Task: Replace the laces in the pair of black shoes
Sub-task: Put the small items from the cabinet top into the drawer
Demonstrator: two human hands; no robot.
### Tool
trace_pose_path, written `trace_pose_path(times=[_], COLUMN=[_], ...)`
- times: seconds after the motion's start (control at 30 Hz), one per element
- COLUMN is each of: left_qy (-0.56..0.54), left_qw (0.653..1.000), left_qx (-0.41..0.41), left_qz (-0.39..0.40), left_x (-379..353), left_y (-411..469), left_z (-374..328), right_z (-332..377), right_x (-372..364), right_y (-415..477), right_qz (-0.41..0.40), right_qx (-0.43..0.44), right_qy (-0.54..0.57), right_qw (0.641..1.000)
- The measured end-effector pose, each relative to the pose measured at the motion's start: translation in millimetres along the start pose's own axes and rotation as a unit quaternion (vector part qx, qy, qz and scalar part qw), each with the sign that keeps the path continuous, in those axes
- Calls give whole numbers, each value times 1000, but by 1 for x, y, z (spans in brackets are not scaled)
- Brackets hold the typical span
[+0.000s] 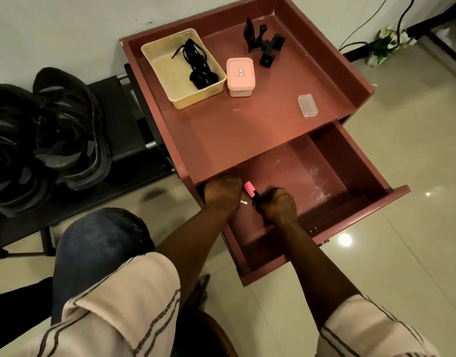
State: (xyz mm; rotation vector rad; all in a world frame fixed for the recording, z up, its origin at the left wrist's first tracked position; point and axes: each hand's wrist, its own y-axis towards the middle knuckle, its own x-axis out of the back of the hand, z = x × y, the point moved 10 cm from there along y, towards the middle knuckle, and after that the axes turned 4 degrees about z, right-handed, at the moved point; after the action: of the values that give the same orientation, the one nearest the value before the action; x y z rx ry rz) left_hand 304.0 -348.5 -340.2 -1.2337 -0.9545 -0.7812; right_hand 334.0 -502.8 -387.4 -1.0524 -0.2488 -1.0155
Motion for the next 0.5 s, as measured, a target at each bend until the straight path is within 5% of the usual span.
trace_pose_path(times=[0.3,0.5], left_qy=[-15,-188], left_qw=[998,977], left_qx=[-41,-96], left_qz=[53,32], left_x=[-8,27], left_y=[-14,-40], left_z=[-13,-27], right_z=[9,8], right_x=[31,86], right_y=[-33,-58], right_qz=[-38,-136], right_qx=[55,79], right_qy=[32,114], right_qw=[997,981])
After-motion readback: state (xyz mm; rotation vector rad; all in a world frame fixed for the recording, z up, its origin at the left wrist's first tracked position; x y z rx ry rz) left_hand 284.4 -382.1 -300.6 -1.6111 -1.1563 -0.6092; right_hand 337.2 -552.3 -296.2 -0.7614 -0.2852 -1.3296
